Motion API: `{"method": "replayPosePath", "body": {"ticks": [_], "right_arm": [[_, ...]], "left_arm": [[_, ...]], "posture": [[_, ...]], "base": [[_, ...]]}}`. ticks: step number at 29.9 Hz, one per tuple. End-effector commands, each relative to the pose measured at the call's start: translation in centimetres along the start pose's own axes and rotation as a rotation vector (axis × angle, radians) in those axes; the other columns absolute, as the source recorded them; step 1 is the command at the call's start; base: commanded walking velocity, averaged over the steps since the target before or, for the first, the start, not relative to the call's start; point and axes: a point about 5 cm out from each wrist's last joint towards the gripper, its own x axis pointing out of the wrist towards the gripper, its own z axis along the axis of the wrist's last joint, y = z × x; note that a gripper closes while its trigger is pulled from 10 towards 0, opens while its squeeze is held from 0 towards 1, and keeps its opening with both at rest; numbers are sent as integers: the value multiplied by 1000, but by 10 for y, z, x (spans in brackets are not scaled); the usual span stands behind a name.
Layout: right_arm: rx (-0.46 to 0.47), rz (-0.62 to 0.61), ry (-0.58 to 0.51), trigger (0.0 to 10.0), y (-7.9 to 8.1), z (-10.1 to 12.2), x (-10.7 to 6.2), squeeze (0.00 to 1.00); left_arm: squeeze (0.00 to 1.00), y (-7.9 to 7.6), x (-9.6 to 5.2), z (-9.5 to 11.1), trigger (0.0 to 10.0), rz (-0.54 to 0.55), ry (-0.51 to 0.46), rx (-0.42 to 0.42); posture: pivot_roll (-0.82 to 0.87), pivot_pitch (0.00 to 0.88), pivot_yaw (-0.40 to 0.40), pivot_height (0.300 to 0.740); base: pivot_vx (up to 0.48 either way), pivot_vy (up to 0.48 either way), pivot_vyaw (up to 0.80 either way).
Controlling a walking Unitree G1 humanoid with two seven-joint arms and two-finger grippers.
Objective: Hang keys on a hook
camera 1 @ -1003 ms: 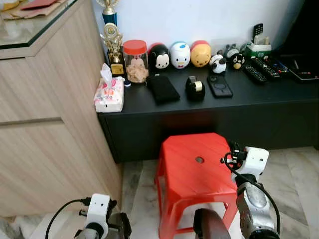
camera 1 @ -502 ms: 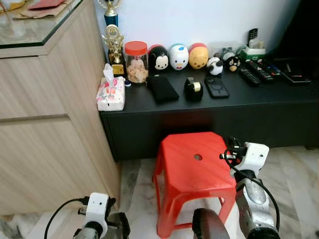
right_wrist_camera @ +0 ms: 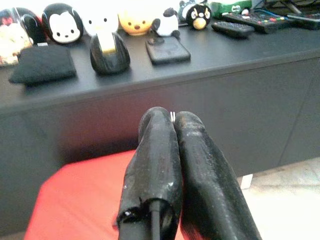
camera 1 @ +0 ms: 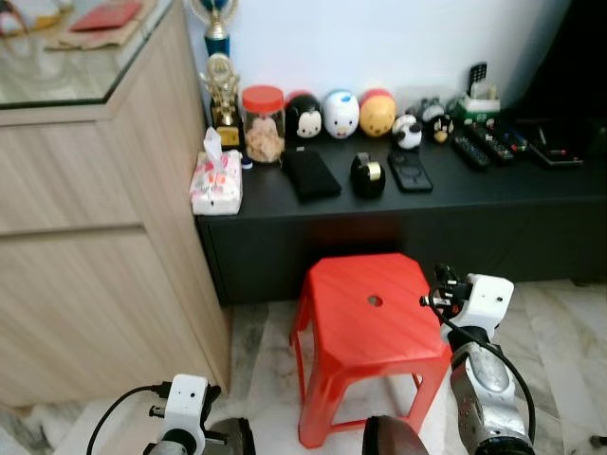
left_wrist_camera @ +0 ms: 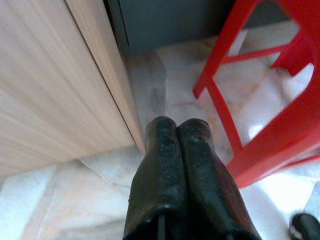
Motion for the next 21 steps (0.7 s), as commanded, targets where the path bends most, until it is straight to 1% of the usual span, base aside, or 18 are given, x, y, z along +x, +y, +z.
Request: {"method": "replayPosePath", "body": {"ticks": [1, 3, 7, 10, 21], "right_arm": [[5, -2, -32, 10000, -1, 10, 4, 0], [6, -3, -33, 10000, -1, 10, 4, 0], [11, 1, -33, 10000, -1, 10, 4, 0], [5, -5, -6, 10000, -1, 7, 4, 0], [15, -2, -6, 10000, 0, 7, 4, 0]], "left_arm": [[0, 1, -2, -5, 10000, 6, 14, -9], [0, 1, -2, -6, 10000, 6, 19, -11], [0, 0, -3, -10, 10000, 0, 33, -18], [0, -1, -4, -14, 10000, -3, 49, -21], [0, 4, -8, -23, 10000, 3, 93, -25]], "posture": [[-7, 0, -27, 694], [-8, 0, -28, 704], [-8, 0, -30, 739], [-8, 0, -31, 740], [-7, 0, -32, 740]], "base": [[0, 0, 0], [0, 0, 0], [-63, 0, 0], [-314, 0, 0], [-352, 0, 0]]}}
